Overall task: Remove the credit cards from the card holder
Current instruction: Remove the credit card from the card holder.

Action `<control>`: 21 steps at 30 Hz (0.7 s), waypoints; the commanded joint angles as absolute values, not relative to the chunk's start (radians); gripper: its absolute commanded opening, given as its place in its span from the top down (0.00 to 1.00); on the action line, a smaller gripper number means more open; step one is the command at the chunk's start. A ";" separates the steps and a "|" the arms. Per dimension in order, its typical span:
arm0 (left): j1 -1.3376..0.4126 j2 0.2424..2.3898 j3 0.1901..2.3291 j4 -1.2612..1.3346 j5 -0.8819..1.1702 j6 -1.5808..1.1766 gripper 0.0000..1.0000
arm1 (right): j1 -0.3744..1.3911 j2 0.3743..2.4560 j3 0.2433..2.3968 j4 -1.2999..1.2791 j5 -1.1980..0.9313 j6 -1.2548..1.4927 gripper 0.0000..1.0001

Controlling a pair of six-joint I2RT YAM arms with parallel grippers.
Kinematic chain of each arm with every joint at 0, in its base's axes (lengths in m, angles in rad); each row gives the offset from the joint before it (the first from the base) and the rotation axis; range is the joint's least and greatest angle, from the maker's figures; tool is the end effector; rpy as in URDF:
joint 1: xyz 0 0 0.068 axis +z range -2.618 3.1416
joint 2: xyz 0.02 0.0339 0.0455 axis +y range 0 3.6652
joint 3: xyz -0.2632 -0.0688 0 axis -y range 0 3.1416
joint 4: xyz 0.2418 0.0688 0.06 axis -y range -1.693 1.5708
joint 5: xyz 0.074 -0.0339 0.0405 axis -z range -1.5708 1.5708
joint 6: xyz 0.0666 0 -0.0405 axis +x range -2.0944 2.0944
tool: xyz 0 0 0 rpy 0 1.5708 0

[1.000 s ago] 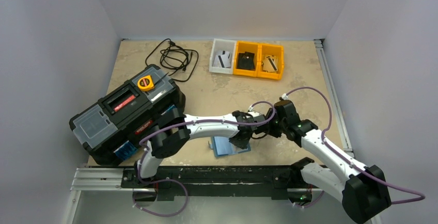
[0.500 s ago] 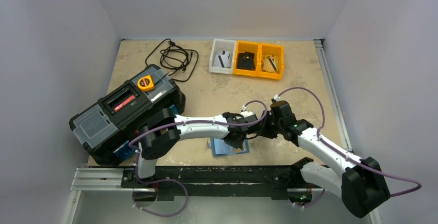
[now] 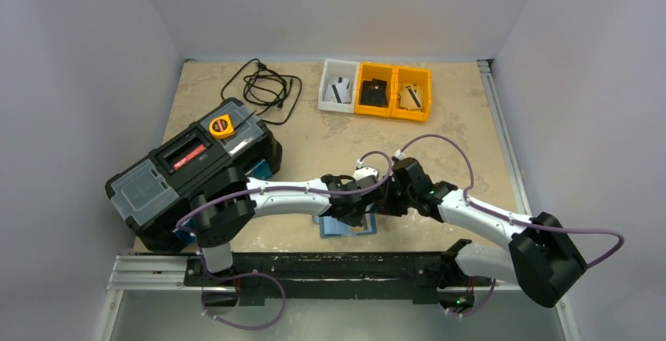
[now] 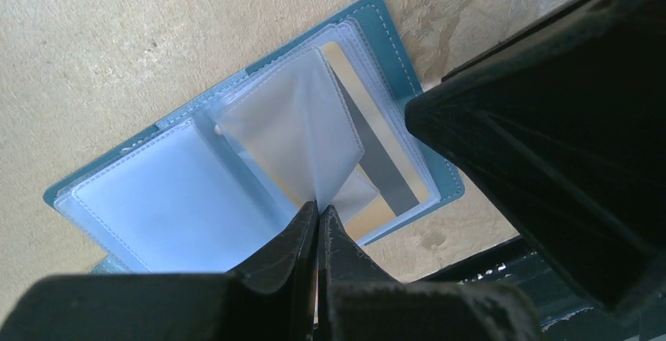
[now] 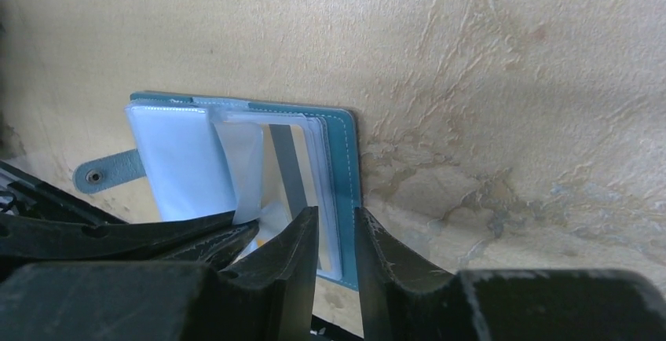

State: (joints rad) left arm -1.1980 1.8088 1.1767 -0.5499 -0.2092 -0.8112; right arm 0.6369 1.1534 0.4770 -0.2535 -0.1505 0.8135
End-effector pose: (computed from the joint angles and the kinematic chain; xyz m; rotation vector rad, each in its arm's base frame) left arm 0.1459 -0.3352 0.1461 0.4716 2.7029 -0.3013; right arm 0.1734 0.1407 0.1374 0.1685 2.6586 0.7365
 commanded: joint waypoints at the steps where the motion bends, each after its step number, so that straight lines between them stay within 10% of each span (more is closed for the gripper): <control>1: -1.189 1.747 1.154 -0.476 -0.196 -0.828 1.00 | 0.650 1.178 0.523 -0.179 -0.164 0.821 0.77; 17: -1.186 1.714 1.093 -0.397 -0.159 -0.838 1.00 | 0.676 1.266 0.536 -0.107 -0.171 0.819 0.79; 21: -1.186 1.700 1.085 -0.411 -0.176 -0.846 0.84 | 0.683 1.262 0.535 -0.101 -0.180 0.820 0.80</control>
